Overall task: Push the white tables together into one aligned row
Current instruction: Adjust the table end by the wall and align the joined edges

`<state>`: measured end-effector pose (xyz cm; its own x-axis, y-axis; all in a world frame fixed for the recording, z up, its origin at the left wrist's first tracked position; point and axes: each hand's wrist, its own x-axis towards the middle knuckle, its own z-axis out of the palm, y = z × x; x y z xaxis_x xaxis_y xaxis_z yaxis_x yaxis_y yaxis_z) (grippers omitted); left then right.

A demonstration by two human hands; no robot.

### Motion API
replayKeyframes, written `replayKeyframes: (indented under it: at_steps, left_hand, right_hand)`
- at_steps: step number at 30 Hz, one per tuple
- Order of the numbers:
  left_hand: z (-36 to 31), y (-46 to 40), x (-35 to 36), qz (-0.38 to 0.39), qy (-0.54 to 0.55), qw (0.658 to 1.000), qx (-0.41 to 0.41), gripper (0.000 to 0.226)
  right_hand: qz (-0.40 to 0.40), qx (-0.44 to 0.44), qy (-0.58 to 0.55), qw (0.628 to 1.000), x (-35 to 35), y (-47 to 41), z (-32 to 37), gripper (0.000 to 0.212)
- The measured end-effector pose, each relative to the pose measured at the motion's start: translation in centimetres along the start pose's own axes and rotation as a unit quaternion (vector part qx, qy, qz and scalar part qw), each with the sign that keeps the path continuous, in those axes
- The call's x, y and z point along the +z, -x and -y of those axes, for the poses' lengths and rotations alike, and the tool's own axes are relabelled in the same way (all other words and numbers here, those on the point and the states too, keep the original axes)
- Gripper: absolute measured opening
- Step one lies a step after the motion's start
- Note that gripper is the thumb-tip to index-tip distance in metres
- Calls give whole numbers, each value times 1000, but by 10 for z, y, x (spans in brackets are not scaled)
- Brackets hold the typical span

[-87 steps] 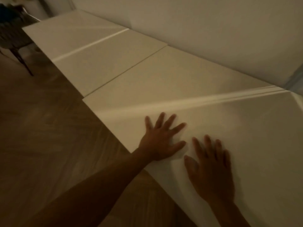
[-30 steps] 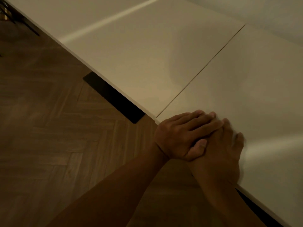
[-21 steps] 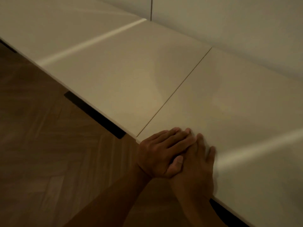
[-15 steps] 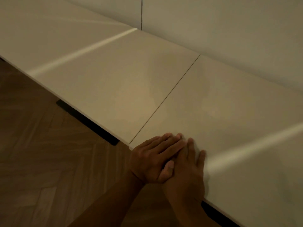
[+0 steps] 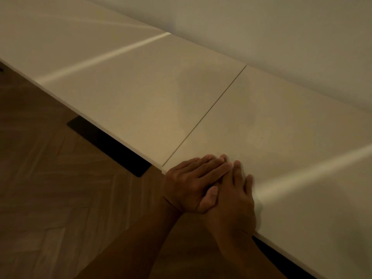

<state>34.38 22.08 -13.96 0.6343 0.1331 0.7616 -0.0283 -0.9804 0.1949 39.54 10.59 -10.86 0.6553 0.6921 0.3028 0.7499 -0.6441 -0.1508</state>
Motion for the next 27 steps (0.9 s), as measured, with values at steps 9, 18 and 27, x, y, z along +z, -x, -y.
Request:
replayKeyframes:
  at_steps: [9, 18, 27]
  left_hand:
    - [-6, -2, -3, 12, 18, 999, -40, 49]
    - [-9, -2, -3, -12, 25, 998, -57, 46]
    - [27, -3, -62, -292, 236, 592, -713, 44]
  right_hand:
    - [51, 41, -28, 998, 7, 7, -9, 67]
    - [16, -20, 22, 999, 5, 6, -3, 80]
    - [125, -28, 111, 985, -5, 1, -3, 108]
